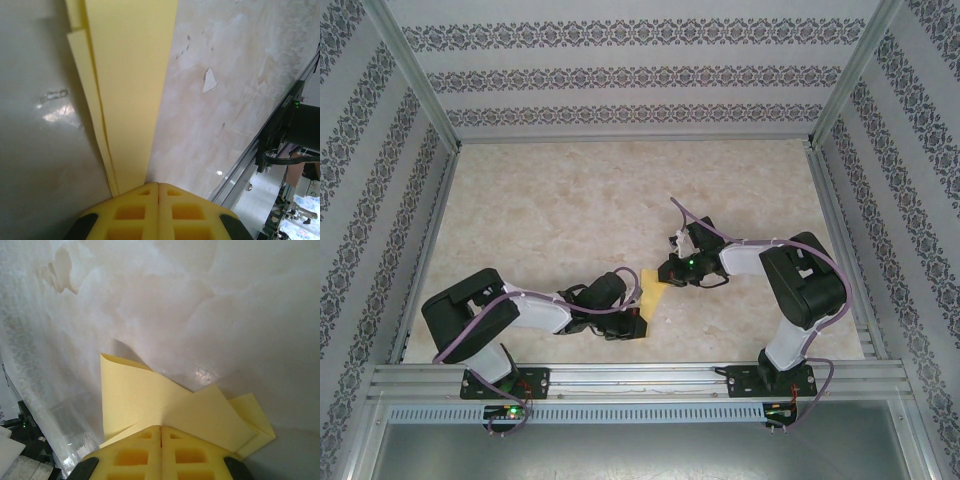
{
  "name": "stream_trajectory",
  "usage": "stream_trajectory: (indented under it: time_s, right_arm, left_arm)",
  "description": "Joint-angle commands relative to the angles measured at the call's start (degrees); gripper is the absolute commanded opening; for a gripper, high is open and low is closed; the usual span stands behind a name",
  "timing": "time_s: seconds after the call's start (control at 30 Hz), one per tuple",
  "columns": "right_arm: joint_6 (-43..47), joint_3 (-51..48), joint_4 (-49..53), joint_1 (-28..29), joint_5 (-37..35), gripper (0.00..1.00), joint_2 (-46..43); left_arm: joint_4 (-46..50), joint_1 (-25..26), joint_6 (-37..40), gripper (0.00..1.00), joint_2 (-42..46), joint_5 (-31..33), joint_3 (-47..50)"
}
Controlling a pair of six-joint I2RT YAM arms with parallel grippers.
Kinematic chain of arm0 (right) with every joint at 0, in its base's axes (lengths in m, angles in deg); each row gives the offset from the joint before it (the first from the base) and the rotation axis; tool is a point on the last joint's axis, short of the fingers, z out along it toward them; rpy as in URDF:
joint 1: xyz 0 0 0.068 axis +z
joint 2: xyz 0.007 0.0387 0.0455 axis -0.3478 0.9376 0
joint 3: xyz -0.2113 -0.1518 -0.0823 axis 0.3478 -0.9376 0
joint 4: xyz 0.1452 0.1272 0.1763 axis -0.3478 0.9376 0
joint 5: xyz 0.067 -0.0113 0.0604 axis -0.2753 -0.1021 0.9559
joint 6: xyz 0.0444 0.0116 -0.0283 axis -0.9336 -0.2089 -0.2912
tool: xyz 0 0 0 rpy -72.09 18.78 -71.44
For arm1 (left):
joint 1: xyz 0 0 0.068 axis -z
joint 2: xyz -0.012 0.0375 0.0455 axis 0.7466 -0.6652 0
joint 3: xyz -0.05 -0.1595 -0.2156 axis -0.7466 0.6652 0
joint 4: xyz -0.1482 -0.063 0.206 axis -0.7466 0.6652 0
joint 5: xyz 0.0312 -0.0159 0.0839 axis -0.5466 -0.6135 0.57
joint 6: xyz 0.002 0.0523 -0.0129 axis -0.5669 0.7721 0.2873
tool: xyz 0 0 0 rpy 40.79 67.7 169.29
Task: Fold a paper plane with a square sheet of paper (fold left side to right side)
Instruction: Fold the wing for the fifth time at the center of the table, then pick up the paper plane at the center of the table.
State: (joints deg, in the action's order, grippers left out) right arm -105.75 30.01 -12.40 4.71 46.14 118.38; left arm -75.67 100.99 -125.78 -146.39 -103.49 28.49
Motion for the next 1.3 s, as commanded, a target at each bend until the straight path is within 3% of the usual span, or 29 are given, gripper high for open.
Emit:
stream_trajectory:
  time_s: [0.0, 0.43, 0.6, 0.73, 0.9, 1.07, 1.27]
  right_arm:
    - [2.55, -1.68, 8.16, -2.16, -11.54, 0.0, 3.93]
    - [2.74, 3.62, 5.63, -3.17, -5.44, 0.0, 3.13]
    - [3.73, 6.54, 8.04, -3.09, -4.86, 0.18, -1.95]
    - [4.58, 7.24, 12.67, -2.92, -9.65, 0.33, -8.56]
    - [2.76, 7.16, 22.05, 0.3, -21.43, 0.5, -16.62]
    - [-6.71, 7.25, 29.83, 6.27, -31.05, 0.61, -19.96]
    - [-20.05, 12.51, 36.38, 16.97, -41.87, 0.65, -15.55]
  left_arm:
    - [7.99, 1.69, 1.76, 0.0, 0.33, -0.76, 1.79]
    - [6.75, 2.25, 0.8, 0.0, 7.65, 0.58, 4.39]
    - [12.6, 0.32, 3.71, 0.02, 15.25, 3.28, 1.91]
    - [18.18, -3.9, 6.65, 0.11, 21.91, 8.39, 0.52]
    - [22.78, -10.03, 10.13, 0.2, 29.2, 16.65, 0.57]
    - [28.74, -13.07, 15.26, 0.32, 34.11, 28.48, -0.98]
    - [30.37, -15.48, 18.67, 0.46, 37.35, 36.25, -1.83]
